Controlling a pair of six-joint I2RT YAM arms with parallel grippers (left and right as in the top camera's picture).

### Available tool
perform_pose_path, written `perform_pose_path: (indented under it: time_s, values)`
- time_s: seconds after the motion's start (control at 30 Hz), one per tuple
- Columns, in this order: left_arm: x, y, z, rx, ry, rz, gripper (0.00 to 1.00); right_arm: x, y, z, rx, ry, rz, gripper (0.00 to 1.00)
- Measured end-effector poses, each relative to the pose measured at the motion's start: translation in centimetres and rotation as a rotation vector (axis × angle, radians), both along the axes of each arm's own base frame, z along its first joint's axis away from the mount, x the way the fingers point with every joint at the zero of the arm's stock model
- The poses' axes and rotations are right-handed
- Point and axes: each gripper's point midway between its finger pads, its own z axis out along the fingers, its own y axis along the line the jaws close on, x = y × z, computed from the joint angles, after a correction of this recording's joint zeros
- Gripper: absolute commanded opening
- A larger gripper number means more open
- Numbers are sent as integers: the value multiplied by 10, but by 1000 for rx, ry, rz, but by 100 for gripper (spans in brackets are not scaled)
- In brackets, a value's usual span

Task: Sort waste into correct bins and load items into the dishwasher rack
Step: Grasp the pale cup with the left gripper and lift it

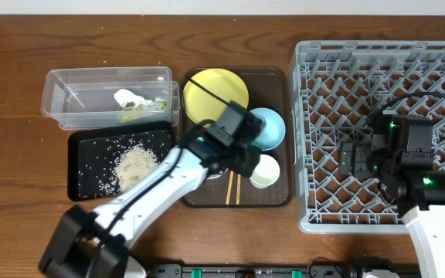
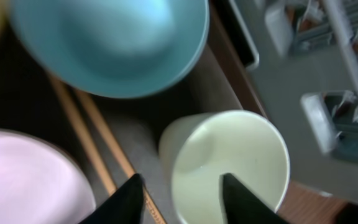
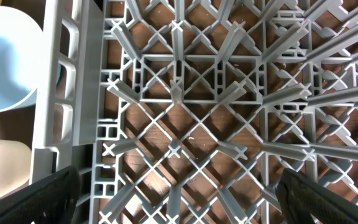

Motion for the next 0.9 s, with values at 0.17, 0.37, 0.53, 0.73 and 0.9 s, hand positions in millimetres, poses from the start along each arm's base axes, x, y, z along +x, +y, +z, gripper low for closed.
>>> perform_pose_path:
  time_s: [0.17, 0.37, 0.53, 0.73, 0.9]
  values:
    - [-11, -6, -24, 41, 59, -22, 11, -2, 0, -1, 0, 7, 0, 99]
    - [-11, -3, -32, 56, 82, -15, 6, -2, 0, -1, 0, 8, 0, 99]
    - [-3, 5, -29, 52, 79, 13, 6, -1, 0, -1, 0, 6, 0, 99]
    - [28, 27, 12, -53, 17, 157, 6, 8, 0, 5, -1, -39, 0, 99]
    - [73, 62, 78, -302, -57, 358, 6, 24, 2, 18, 12, -122, 1, 99]
